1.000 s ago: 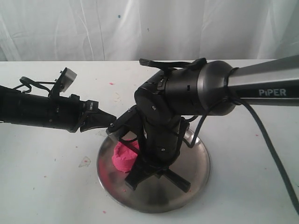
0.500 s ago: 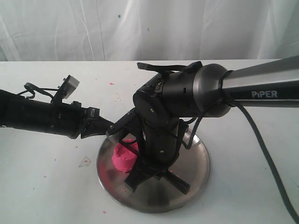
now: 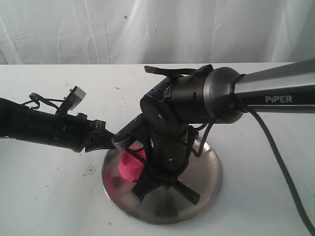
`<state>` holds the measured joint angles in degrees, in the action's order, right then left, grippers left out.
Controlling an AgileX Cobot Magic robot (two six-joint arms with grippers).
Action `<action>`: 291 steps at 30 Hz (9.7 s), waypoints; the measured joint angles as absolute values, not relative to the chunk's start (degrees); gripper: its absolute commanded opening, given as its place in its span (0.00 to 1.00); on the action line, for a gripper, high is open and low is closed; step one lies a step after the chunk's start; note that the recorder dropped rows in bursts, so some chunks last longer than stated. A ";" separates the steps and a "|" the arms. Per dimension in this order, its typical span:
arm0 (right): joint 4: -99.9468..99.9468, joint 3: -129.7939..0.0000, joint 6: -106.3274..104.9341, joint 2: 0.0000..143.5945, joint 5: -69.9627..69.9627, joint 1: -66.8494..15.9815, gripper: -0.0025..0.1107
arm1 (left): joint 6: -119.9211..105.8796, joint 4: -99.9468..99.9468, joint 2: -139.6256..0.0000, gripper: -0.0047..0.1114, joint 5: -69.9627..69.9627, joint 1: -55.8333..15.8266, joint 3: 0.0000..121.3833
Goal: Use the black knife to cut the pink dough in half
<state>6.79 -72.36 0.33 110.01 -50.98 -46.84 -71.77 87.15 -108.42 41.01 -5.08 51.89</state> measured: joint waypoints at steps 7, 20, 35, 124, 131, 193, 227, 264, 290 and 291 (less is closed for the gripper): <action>6.79 -72.36 0.33 110.01 -50.98 -46.84 0.02 | -73.06 89.60 -108.94 0.04 40.76 -5.08 51.89; 6.79 -72.36 0.33 110.01 -50.98 -46.84 0.02 | -74.94 91.73 -108.94 0.04 38.44 -5.08 51.89; 6.67 -72.36 0.33 110.01 -50.98 -46.84 0.02 | -76.66 94.82 -112.35 0.04 39.64 -5.08 52.11; 6.79 -74.44 0.78 112.32 -54.33 -46.84 0.02 | -62.74 74.68 -114.61 0.04 36.63 -8.80 62.27; 6.70 -74.44 0.78 112.32 -54.00 -46.84 0.02 | -61.52 70.16 -112.31 0.04 32.48 -8.80 62.27; 5.47 -74.66 0.78 114.06 -54.60 -46.84 0.02 | -61.40 69.70 -115.69 0.04 30.52 -10.15 63.70; 5.20 -74.66 0.78 114.92 -54.95 -46.84 0.02 | -57.13 63.33 -108.51 0.04 30.94 -8.80 65.34; 6.20 -76.48 -1.75 114.92 -65.27 -46.84 0.02 | -53.55 60.72 -105.59 0.04 30.58 -8.80 65.34; 7.35 -76.48 -2.13 116.35 -69.38 -46.84 0.02 | -53.16 60.50 -105.59 0.04 30.58 -8.80 65.34; 7.47 -76.48 -2.13 116.61 -69.38 -46.84 0.02 | -53.16 60.50 -105.59 0.04 30.58 -8.80 65.34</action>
